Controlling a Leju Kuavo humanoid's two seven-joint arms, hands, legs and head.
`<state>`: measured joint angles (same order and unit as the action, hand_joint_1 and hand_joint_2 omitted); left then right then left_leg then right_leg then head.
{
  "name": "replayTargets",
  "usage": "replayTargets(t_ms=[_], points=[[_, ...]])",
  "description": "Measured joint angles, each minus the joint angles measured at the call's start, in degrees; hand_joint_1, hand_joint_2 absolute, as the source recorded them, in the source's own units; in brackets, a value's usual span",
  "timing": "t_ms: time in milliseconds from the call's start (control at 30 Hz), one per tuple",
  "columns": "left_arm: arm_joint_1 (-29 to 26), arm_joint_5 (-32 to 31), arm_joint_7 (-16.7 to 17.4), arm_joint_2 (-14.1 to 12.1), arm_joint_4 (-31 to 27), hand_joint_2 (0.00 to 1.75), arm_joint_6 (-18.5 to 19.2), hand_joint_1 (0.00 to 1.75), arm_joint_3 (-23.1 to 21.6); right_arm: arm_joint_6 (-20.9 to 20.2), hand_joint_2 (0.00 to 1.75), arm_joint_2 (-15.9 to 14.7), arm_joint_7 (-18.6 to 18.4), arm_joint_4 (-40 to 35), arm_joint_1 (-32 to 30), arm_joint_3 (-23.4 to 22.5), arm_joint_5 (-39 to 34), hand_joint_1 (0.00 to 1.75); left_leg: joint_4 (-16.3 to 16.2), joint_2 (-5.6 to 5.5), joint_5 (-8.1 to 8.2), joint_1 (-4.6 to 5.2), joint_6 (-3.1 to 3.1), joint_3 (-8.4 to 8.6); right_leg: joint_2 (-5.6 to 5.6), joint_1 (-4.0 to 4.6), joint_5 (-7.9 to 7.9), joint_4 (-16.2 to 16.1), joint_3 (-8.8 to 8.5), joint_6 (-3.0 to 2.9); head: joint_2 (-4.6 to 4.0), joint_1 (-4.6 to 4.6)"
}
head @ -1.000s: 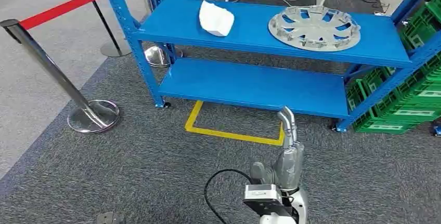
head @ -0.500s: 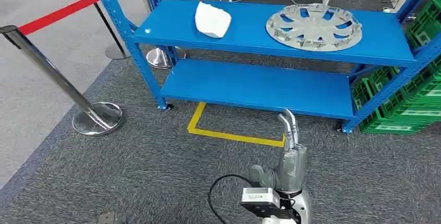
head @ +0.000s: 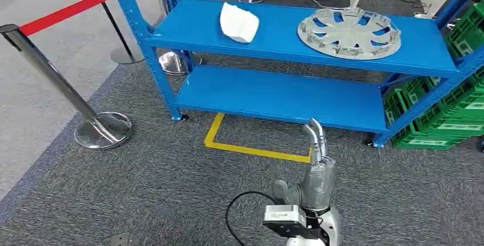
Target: Take the parts from the cabinet and place them on the table.
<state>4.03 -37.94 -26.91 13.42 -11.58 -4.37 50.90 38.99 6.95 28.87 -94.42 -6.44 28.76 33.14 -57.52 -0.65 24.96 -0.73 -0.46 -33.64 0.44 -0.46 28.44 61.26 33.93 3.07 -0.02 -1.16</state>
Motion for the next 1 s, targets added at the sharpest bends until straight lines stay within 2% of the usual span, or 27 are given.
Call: replayTargets(t_ms=[67, 100, 133, 167, 200, 267, 300, 333, 400, 433, 467, 500, 533, 600, 633, 667, 700, 733, 767, 800, 833, 867, 933, 1000], points=[[0.04, -0.04, 0.0, 0.0, 0.0, 0.0, 0.89, 0.0, 0.0, 0.02, 0.0, 0.0, 0.02, 0.0, 0.0, 0.0, 0.02, 0.0, 0.01, -0.02, 0.78, 0.18, 0.59, 0.07, 0.01, -0.01, 4.47, 9.26, 4.57, 0.15, 0.0, -0.24], [-0.03, -0.07, 0.0, 0.0, 0.0, 0.0, 1.27, 0.0, 0.0, 0.02, 0.0, 0.0, 0.02, 0.0, -0.01, 0.0, 0.04, 0.0, 0.01, -0.03, 0.97, 0.29, 0.75, 0.14, 0.01, 0.0, 5.66, 13.8, 7.08, 0.2, 0.0, -0.35], [-0.16, -0.04, 0.0, -0.02, 0.0, 0.0, 1.55, 0.0, 0.0, 0.02, 0.0, -0.02, 0.02, 0.0, -0.03, -0.02, 0.04, 0.0, 0.01, -0.04, 1.5, 0.36, 0.95, 0.44, 0.01, 0.0, 5.63, 16.06, 8.56, 0.19, 0.0, -0.3], [-0.23, -0.02, -0.02, -0.02, 0.0, 0.0, 1.86, 0.0, 0.0, 0.02, 0.0, -0.02, 0.02, 0.0, -0.08, -0.02, 0.09, 0.0, 0.01, -0.05, 1.74, 0.39, 0.91, 0.9, 0.0, 0.0, 4.36, 15.56, 8.67, 0.15, 0.0, -0.28], [-0.24, -0.02, -0.02, -0.04, 0.0, 0.0, 2.08, 0.0, 0.02, 0.02, 0.0, -0.02, 0.02, 0.0, -0.09, -0.02, 0.09, 0.0, 0.01, -0.05, 2.08, 0.39, 0.83, 1.54, 0.01, 0.0, 1.91, 12.66, 7.38, 0.03, 0.0, -0.35], [-0.22, 0.02, -0.02, -0.02, 0.0, 0.0, 2.43, 0.0, 0.0, 0.02, 0.0, -0.02, 0.04, -0.04, -0.09, -0.02, 0.18, 0.0, 0.01, -0.04, 2.86, 0.35, 0.3, 3.15, -0.05, -0.06, -3.92, 1.88, 2.29, -0.26, 0.0, -0.39], [-0.23, 0.02, -0.02, -0.02, 0.0, 0.0, 2.47, 0.0, 0.02, 0.02, 0.0, -0.07, 0.07, -0.04, -0.09, -0.02, 0.2, 0.0, -0.01, -0.03, 3.28, 0.5, -0.07, 3.46, -0.05, 0.05, -2.98, -0.18, 1.04, -0.36, 0.0, -0.39], [-0.15, 0.02, -0.02, -0.04, 0.0, 0.0, 2.47, 0.0, 0.0, 0.02, 0.0, -0.04, 0.11, -0.07, -0.09, -0.02, 0.22, 0.0, -0.24, -0.15, 3.81, 0.69, -0.49, 3.43, -0.03, 0.12, -2.13, -1.4, 0.1, -0.71, 0.0, -0.5], [-0.18, 0.04, -0.02, -0.02, 0.0, 0.0, 2.54, 0.0, 0.02, 0.02, 0.0, -0.04, 0.11, -0.07, -0.26, -0.04, 0.22, 0.0, 0.25, -0.16, 3.84, 0.54, -1.06, 3.77, 0.06, 0.39, -1.79, -1.21, 0.19, -1.35, 0.0, -0.11], [-0.11, 0.04, -0.02, 0.0, -0.02, 0.0, 2.64, 0.0, 0.02, 0.02, 0.0, -0.04, 0.11, -0.07, -0.3, -0.04, 0.24, 0.0, 0.48, -0.14, 3.95, 0.46, -1.39, 4.26, 0.13, 0.42, -1.71, -1.35, -0.01, -1.71, 0.0, -0.22], [-0.01, 0.11, -0.02, -0.02, -0.11, 0.0, 2.64, 0.0, 0.0, 0.02, 0.0, 0.0, 0.11, -0.31, -0.3, -0.04, 0.26, 0.0, 0.5, -0.15, 4.53, 0.41, -1.67, 4.7, 0.12, -0.12, -1.66, -1.99, -1.07, -2.01, 0.02, -0.17], [0.06, 0.15, -0.02, 0.02, -0.11, 0.0, 2.6, 0.0, 0.0, 0.02, 0.0, 0.0, 0.17, -0.52, -0.41, -0.04, 0.35, 0.0, -1.21, -0.01, 5.05, 0.54, -2.0, 4.26, -0.11, -0.17, -1.59, -2.34, -2.03, -2.23, 0.0, 0.24], [0.12, 0.17, 0.11, 0.0, -0.11, 0.0, 2.31, 0.0, 0.02, 0.02, 0.0, 0.0, 0.17, -0.52, -0.37, -0.04, 0.46, 0.0, -4.87, 0.0, 6.35, 0.51, -2.29, 2.15, -0.27, -0.2, -1.3, -2.7, -2.75, -2.65, 0.02, 0.53], [0.13, 0.17, 0.35, -0.02, -0.11, 0.0, 1.53, 0.0, 0.02, 0.02, 0.0, 0.0, 0.15, -0.54, -0.39, -0.04, 0.61, 0.0, -14.4, 0.0, 9.04, 0.43, -2.63, -4.36, -0.22, -0.22, -0.61, -3.09, -3.6, -2.9, 0.0, 0.55], [0.0, 0.15, 0.55, -0.02, -0.11, 0.0, 1.29, 0.0, 0.02, 0.02, 0.0, 0.0, 0.15, -0.55, -0.41, -0.04, 0.74, 0.0, -17.69, 0.0, 9.11, 0.4, -2.69, -7.36, -0.05, -0.25, -0.12, -3.11, -4.05, -2.89, 0.0, 0.68], [-0.15, 0.13, 0.66, -0.02, -0.11, 0.0, 1.22, 0.0, 0.02, 0.02, 0.0, 0.0, 0.15, -0.52, -0.43, -0.04, 0.81, 0.0, -17.99, 0.01, 7.4, 0.36, -2.69, -8.92, 0.15, -0.3, 0.45, -3.11, -4.66, -2.8, 0.0, 0.63], [-0.19, 0.13, 0.66, -0.04, -0.11, 0.0, 1.22, 0.0, 0.02, 0.02, 0.0, 0.0, 0.15, -0.52, -0.44, -0.04, 0.83, 0.0, -15.81, 0.01, 4.22, 0.36, -2.65, -9.06, 0.28, -0.37, 1.11, -3.13, -5.54, -2.67, 0.0, 0.68], [-0.15, 0.11, 0.66, -0.09, -0.11, 0.0, 1.2, 0.0, 0.02, 0.02, 0.0, 0.0, 0.15, -0.52, -0.43, -0.04, 0.87, 0.0, -11.7, 0.02, 0.22, 0.36, -2.59, -8.06, 0.35, -0.5, 1.88, -3.15, -6.56, -2.44, 0.02, 0.66], [-0.13, 0.11, 0.66, -0.13, -0.11, 0.0, 1.2, 0.0, 0.02, 0.02, 0.0, 0.0, 0.15, -0.52, -0.43, -0.04, 0.9, 0.0, -7.0, 0.1, -3.48, 0.35, -2.58, -6.65, 0.35, -0.65, 2.71, -3.15, -7.56, -1.97, 0.0, 0.68], [-0.26, 0.11, 0.66, -0.11, -0.09, 0.0, 1.2, 0.0, 0.04, 0.02, 0.0, -0.02, 0.15, -0.52, -0.46, -0.04, 0.92, 0.0, -3.17, 0.44, -5.91, 0.3, -2.59, -5.65, 0.31, -0.52, 3.49, -3.28, -7.46, -1.59, 0.0, 0.81], [-0.17, 0.11, 0.68, -0.02, -0.09, 0.0, 1.18, 0.0, 0.07, 0.02, 0.0, -0.02, 0.13, -0.55, -0.45, -0.04, 0.98, 0.0, -1.72, 0.51, -4.37, 0.38, -2.34, -4.5, 0.56, -0.09, 4.55, -2.87, -8.07, -1.29, 0.0, 1.27], [0.13, 0.09, 0.79, -0.04, -0.11, 0.0, 1.14, 0.0, 0.07, 0.02, 0.0, -0.04, 0.11, -0.55, -0.45, -0.04, 0.96, 0.0, -1.41, 0.48, -3.12, 0.35, -1.35, -4.33, 0.44, -0.01, 4.76, -3.1, -8.07, -1.15, 0.0, 1.18], [-0.05, 0.02, 0.83, 0.0, -0.11, 0.0, 1.09, 0.0, 0.07, 0.02, 0.0, -0.07, 0.11, -0.55, -0.43, -0.04, 1.01, 0.0, -1.27, 0.39, -2.6, 0.53, -0.61, -4.42, 0.23, -0.04, 4.89, -4.17, -8.69, -0.81, 0.0, 0.9], [-0.08, 0.02, 0.83, 0.0, -0.11, 0.0, 1.09, 0.0, 0.07, 0.02, 0.0, -0.09, 0.09, -0.72, -0.41, -0.04, 1.01, 0.0, -0.94, 0.35, -2.16, 0.21, 0.16, -3.76, 0.05, -0.09, 5.84, -2.99, -8.93, -0.26, 0.0, 0.79]])
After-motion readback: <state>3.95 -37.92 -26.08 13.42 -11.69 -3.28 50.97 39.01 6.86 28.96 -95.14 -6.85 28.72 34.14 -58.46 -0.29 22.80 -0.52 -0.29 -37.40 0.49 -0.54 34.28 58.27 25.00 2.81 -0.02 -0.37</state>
